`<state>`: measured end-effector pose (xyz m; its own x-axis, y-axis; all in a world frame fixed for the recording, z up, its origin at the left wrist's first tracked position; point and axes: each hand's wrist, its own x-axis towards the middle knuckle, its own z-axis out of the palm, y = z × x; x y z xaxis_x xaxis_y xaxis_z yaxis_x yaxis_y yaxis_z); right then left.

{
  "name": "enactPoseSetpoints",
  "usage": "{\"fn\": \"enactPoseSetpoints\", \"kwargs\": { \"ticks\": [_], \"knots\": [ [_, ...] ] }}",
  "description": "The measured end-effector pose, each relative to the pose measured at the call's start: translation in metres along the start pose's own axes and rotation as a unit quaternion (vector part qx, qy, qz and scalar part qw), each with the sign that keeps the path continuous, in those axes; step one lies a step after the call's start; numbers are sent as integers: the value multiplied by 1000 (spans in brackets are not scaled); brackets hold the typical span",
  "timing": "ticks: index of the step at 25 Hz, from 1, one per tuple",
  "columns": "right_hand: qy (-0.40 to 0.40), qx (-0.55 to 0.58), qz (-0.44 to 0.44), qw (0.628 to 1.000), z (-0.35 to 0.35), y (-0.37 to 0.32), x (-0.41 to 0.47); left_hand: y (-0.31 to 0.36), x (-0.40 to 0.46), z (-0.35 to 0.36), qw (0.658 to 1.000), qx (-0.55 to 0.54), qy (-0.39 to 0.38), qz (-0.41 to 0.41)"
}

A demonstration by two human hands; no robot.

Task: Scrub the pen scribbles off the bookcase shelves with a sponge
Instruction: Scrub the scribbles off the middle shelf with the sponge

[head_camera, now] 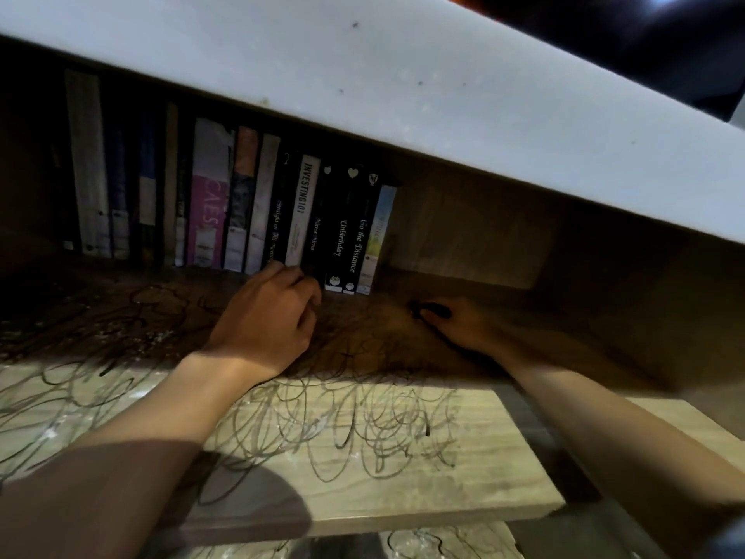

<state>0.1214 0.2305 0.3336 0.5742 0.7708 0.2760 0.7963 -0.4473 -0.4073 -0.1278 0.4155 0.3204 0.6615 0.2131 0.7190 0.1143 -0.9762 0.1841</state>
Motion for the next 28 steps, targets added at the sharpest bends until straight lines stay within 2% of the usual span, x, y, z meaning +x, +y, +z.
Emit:
{"fn": "enactPoseSetpoints", "kwargs": {
  "ticks": [2, 7, 11, 13, 16, 17, 21, 23, 25, 27, 28],
  "knots": [
    [1, -53, 15, 998, 12, -18, 13, 1, -1, 1, 1000, -7, -9, 0],
    [-75, 25, -69, 994, -8, -2, -37, -2, 0, -1, 999, -28, -2, -19],
    [-22, -32, 29, 999, -17, 5, -14, 1, 1, 0, 999, -42, -16, -19],
    [-16, -3, -8, 1000, 3, -20, -16, 0, 1, 0, 999, -47, -17, -21],
    [-89, 58, -95, 990, 5, -27, -43, -2, 0, -1, 998, -58, -8, -34],
    [-102, 61, -91, 989, -2, -23, -43, -2, 0, -2, 997, -60, -7, -38],
    [-15, -11, 16, 1000, -1, -14, 2, -3, -3, -5, 997, -54, -15, -47],
    [-12, -6, -4, 1000, 8, -23, 0, -4, -2, -6, 997, -54, -11, -47],
    [-43, 7, -54, 998, 3, -20, -18, -4, 0, -4, 998, -53, -8, -45],
    [-81, 5, -58, 995, -7, -11, -26, -3, 2, -2, 998, -54, -6, -44],
    [-75, -4, -42, 996, -11, -8, -20, -3, 3, -2, 997, -56, -5, -44]
  ]
}}
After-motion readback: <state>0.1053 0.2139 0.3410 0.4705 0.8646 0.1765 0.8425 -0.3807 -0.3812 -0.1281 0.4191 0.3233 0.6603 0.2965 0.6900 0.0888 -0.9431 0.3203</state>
